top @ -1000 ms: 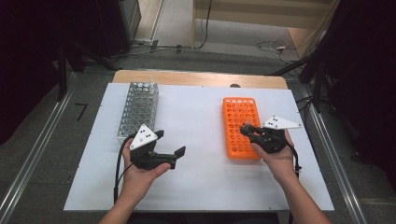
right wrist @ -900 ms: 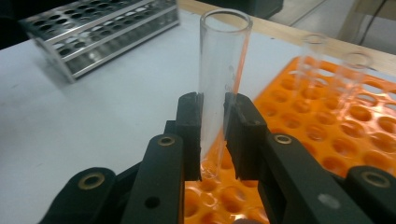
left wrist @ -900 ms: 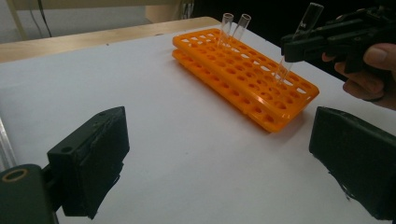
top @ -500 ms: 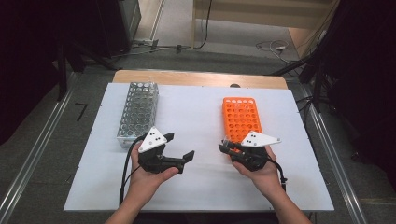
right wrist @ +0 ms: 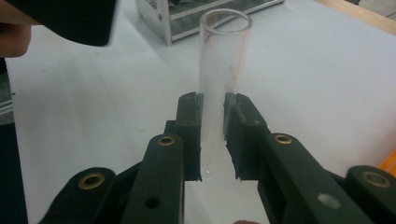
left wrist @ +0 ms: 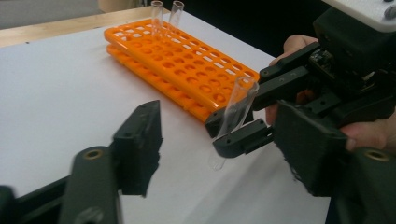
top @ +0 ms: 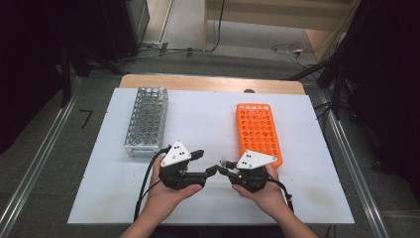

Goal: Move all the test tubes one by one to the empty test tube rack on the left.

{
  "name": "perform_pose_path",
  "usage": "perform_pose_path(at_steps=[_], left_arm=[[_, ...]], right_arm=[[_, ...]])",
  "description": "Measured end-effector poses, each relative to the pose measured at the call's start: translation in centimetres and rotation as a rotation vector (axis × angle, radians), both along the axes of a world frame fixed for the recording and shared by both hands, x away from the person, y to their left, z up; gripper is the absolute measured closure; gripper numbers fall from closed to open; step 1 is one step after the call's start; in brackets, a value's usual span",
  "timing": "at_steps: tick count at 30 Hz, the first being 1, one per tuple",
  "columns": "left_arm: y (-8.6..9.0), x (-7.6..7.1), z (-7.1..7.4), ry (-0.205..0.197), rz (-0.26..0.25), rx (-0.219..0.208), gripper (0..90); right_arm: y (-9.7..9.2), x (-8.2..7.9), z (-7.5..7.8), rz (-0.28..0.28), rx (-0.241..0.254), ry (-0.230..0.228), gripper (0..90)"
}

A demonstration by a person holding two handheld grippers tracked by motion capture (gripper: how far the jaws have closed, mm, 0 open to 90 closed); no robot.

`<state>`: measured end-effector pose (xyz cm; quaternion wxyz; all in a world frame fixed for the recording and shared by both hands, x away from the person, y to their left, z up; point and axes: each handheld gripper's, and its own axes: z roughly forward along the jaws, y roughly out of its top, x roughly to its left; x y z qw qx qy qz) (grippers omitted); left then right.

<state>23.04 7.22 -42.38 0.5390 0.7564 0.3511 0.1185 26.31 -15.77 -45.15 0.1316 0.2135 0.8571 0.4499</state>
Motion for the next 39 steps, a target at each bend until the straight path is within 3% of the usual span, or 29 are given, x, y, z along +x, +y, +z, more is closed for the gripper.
perform_pose_path(at_steps=[5, 15, 20, 26, 32, 35, 39], left_arm=[[-0.7, -0.1, -0.2, 0.003, -0.037, 0.011, 52.5], [-1.6, -0.2, -0.5, -0.001, -0.035, 0.064, 63.3], [-1.6, -0.3, -0.5, -0.002, -0.043, 0.066, 71.0], [-1.7, -0.3, -0.5, -0.009, -0.036, 0.087, 74.5], [-1.3, 0.0, -0.3, 0.014, -0.042, 0.064, 75.1], [-1.0, 0.2, -0.2, 0.005, -0.029, 0.069, 75.2], [-0.2, 0.4, 0.2, -0.003, -0.015, 0.066, 75.2]], right_arm=[[0.7, -0.4, -0.2, 0.022, -0.012, -0.008, 74.0], [1.6, -1.3, 0.0, 0.067, -0.022, -0.019, 74.1], [1.7, -1.3, -0.1, 0.071, -0.03, -0.021, 74.0], [1.7, -1.3, -0.1, 0.067, -0.03, -0.014, 74.1], [1.6, -1.2, -0.1, 0.07, -0.015, -0.008, 73.3], [1.2, -0.9, 0.0, 0.064, -0.002, 0.008, 64.4], [0.5, -0.7, 0.3, 0.058, 0.023, 0.031, 44.6]])
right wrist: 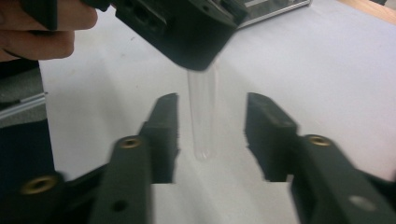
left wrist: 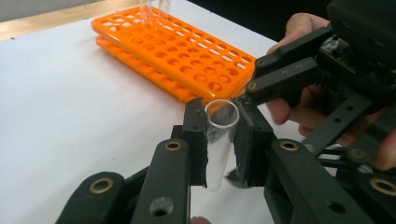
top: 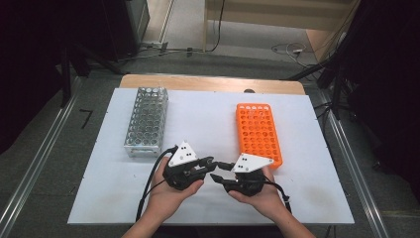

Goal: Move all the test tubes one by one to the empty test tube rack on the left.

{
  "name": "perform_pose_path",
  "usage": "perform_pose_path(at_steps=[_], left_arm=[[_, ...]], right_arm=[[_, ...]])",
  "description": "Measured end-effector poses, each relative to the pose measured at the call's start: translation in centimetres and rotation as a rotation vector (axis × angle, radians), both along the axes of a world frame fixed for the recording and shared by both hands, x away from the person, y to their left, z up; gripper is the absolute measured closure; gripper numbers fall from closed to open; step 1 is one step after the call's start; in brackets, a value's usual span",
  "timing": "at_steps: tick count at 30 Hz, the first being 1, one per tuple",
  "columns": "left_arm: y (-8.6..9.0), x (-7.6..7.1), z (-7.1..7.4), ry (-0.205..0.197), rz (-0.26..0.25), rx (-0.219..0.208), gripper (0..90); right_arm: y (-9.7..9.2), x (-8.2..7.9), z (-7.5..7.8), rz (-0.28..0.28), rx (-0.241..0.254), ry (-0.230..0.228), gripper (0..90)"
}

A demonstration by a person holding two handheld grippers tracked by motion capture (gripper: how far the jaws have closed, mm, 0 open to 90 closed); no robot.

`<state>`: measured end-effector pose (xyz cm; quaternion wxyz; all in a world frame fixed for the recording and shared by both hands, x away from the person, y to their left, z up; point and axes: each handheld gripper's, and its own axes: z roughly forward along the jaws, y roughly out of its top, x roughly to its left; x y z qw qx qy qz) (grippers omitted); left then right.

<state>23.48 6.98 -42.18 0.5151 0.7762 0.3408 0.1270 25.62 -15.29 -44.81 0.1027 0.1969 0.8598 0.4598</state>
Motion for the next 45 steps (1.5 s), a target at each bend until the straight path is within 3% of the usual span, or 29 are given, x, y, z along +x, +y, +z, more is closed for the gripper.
perform_pose_path(at_steps=[5, 7, 9, 14, 20, 30, 33, 45], left_arm=[[1.2, 0.5, 0.4, -0.013, 0.029, 0.009, 75.2], [1.8, 0.7, 0.5, -0.016, 0.043, 0.008, 75.2], [2.4, 0.9, 0.7, -0.02, 0.059, 0.013, 75.2], [4.0, 1.8, 1.5, -0.033, 0.099, 0.02, 75.3], [5.8, 3.1, 2.4, -0.053, 0.152, 0.039, 75.2], [8.0, 5.3, 3.1, -0.054, 0.218, 0.03, 75.3], [8.8, 6.0, 3.3, -0.053, 0.237, 0.024, 75.3], [11.7, 9.0, 3.9, -0.044, 0.306, 0.009, 75.3]], right_arm=[[-1.2, 0.3, 0.4, -0.043, 0.019, 0.003, 15.9], [-1.6, 0.4, 0.5, -0.072, 0.015, 0.001, 7.4], [-2.4, 0.6, 0.6, -0.068, 0.028, 0.019, 0.3], [-4.6, 1.0, 0.9, -0.088, 0.057, 0.03, 0.0], [-6.6, 1.1, 0.8, -0.131, 0.06, 0.03, 0.0], [-9.9, 0.7, 0.0, -0.193, 0.048, 0.044, 0.0], [-10.9, 0.6, -0.1, -0.188, 0.07, 0.058, 0.0], [-13.6, 0.2, -0.5, -0.225, 0.074, 0.056, 0.0]])
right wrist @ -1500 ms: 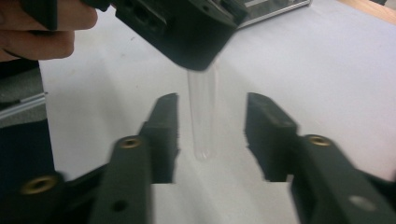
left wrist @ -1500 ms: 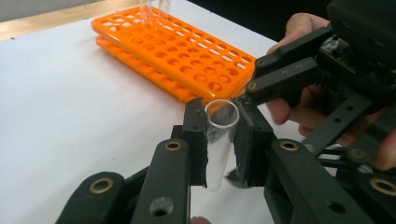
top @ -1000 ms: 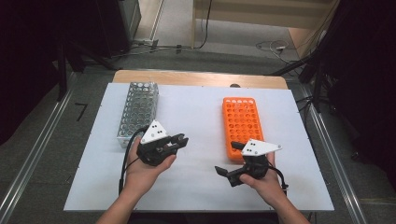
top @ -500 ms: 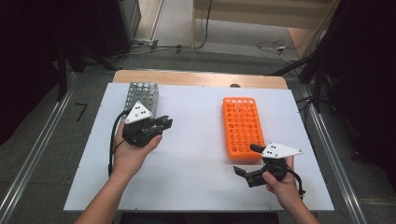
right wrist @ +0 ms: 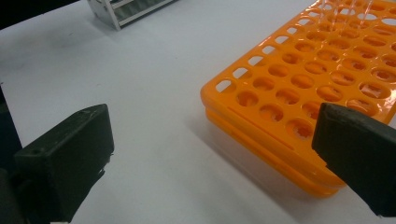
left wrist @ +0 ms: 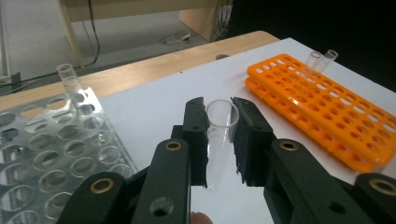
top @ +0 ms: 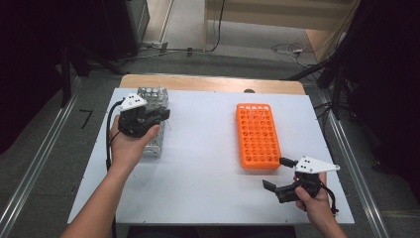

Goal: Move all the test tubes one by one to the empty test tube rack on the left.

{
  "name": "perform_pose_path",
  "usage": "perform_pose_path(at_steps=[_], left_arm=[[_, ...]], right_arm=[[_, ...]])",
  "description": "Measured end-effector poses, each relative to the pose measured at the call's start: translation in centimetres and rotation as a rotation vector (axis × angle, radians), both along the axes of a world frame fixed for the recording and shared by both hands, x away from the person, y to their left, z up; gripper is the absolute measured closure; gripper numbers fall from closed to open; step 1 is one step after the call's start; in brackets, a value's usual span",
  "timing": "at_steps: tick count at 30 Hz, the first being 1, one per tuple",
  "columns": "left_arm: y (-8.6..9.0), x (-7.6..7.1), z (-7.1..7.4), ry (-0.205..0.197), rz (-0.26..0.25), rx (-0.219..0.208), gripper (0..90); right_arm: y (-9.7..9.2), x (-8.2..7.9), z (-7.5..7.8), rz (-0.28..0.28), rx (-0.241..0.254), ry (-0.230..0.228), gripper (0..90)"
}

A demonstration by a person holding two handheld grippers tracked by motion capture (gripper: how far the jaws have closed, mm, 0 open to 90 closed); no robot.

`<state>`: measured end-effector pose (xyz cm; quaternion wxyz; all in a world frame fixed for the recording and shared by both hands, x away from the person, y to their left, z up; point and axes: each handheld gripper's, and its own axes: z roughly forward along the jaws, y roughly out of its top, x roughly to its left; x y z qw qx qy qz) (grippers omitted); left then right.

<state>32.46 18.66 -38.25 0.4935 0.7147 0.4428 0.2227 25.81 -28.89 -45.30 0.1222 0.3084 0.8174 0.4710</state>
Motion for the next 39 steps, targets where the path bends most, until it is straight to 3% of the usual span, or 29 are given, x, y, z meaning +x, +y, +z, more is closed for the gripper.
perform_pose_path(at_steps=[7, 24, 33, 39], left_arm=[[1.3, 1.9, -0.1, 0.006, 0.054, 0.01, 75.3], [2.3, 6.1, 0.4, -0.009, 0.144, 0.044, 75.3], [2.8, 8.0, 0.5, -0.017, 0.188, 0.031, 75.3], [2.8, 8.9, 0.1, -0.013, 0.213, 0.054, 75.3]], right_arm=[[0.1, 0.2, -0.2, -0.004, -0.009, -0.004, 0.0], [-0.2, 0.3, -0.3, -0.018, -0.011, -0.005, 0.0], [-0.3, 0.3, -0.3, -0.019, -0.005, -0.005, 0.0], [-0.3, 0.3, -0.3, -0.023, -0.005, -0.004, 0.0]])
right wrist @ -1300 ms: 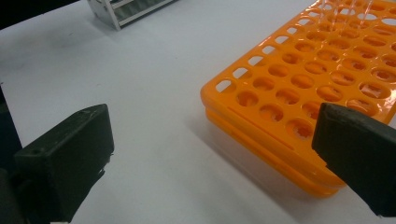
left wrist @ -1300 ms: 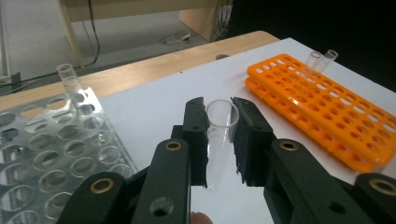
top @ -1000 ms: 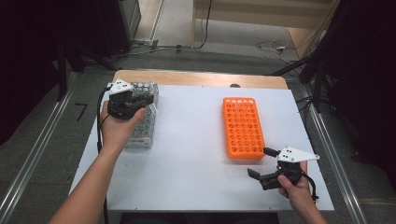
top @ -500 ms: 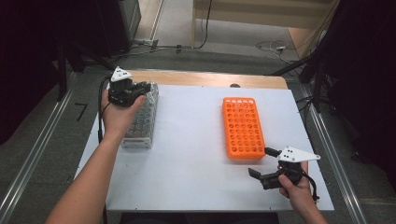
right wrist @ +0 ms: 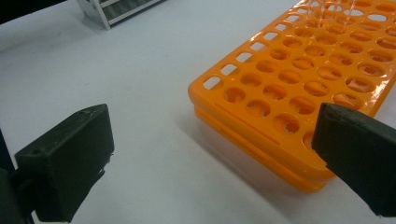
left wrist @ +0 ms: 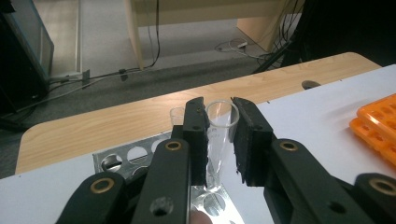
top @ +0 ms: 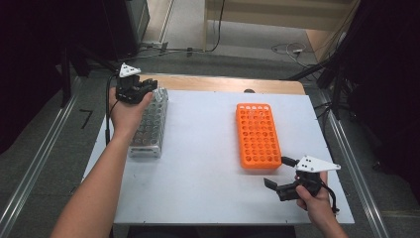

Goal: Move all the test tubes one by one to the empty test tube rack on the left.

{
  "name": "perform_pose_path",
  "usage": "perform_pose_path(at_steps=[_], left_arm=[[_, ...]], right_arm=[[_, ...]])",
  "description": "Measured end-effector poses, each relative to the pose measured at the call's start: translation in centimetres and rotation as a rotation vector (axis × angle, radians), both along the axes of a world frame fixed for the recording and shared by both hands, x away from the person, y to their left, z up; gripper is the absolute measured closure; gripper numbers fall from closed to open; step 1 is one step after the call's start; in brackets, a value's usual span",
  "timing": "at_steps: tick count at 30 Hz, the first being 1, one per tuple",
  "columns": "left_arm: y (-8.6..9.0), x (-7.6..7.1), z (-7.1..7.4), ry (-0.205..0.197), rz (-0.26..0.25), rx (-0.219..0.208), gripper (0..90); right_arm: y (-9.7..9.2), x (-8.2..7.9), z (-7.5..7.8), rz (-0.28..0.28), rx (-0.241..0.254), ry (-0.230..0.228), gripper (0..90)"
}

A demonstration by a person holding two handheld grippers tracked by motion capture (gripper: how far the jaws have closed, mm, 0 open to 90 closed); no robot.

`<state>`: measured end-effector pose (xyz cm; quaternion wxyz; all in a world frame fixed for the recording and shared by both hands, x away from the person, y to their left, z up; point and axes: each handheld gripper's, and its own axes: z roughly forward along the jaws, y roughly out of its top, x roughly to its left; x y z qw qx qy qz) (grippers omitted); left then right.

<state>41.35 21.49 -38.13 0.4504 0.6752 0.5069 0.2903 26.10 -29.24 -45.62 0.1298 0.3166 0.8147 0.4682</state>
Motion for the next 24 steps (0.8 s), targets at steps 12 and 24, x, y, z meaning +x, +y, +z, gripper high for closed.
perform_pose_path(at_steps=[12, 24], left_arm=[[-0.7, 1.6, -1.1, 0.042, 0.024, 0.038, 75.3], [-1.4, 2.3, -2.3, 0.083, 0.033, 0.082, 75.3]], right_arm=[[-0.3, 0.1, 0.0, -0.01, 0.007, -0.001, 0.0], [-0.3, 0.1, -0.1, -0.012, 0.006, -0.002, 0.0]])
